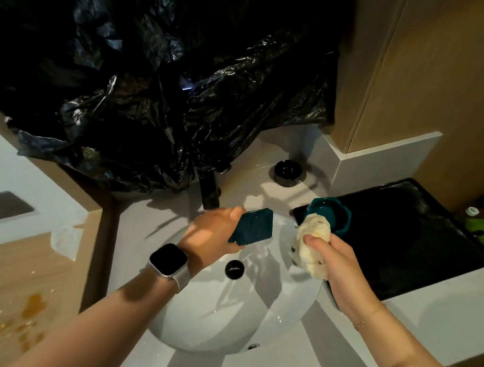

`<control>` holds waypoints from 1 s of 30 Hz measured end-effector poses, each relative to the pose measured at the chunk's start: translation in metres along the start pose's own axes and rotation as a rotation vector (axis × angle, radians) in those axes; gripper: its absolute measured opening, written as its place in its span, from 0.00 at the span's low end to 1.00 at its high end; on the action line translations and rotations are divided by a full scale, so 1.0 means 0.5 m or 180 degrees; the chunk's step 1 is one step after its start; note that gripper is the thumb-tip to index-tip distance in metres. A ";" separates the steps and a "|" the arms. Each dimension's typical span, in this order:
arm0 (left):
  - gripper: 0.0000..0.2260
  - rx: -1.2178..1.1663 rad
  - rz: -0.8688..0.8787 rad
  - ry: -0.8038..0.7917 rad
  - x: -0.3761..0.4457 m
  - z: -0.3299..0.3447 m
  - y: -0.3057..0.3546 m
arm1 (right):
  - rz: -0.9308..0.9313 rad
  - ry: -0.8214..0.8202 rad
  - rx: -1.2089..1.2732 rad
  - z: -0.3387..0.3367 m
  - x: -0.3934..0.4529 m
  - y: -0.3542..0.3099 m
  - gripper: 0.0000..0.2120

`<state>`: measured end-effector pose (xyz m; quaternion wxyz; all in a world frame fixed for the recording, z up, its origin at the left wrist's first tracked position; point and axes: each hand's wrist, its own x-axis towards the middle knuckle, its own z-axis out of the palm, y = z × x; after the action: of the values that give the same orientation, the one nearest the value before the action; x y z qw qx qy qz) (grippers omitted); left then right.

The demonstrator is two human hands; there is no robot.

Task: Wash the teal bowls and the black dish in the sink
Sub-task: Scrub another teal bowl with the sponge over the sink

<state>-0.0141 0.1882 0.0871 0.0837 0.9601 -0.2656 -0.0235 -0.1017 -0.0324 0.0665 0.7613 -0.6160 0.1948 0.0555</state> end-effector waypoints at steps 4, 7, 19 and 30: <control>0.21 -0.0929 -0.0610 0.0151 -0.021 0.017 -0.010 | -0.0111 -0.0074 -0.0143 0.000 -0.005 -0.002 0.05; 0.15 -0.2214 -0.1423 0.0344 -0.043 0.044 -0.017 | -0.0092 -0.0158 -0.0208 0.001 -0.006 0.000 0.05; 0.16 -0.5029 -0.2453 0.0258 -0.107 0.096 0.072 | -0.1610 -0.0657 -0.2623 0.053 0.045 -0.021 0.12; 0.23 -0.5017 -0.2576 0.0379 -0.125 0.103 0.049 | -0.1337 -0.0453 -0.2250 0.202 0.084 0.034 0.12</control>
<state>-0.0847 0.1918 0.0405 0.7194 0.6434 0.1923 -0.1774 -0.0457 0.0620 0.0526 0.5093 -0.8604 -0.0192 0.0049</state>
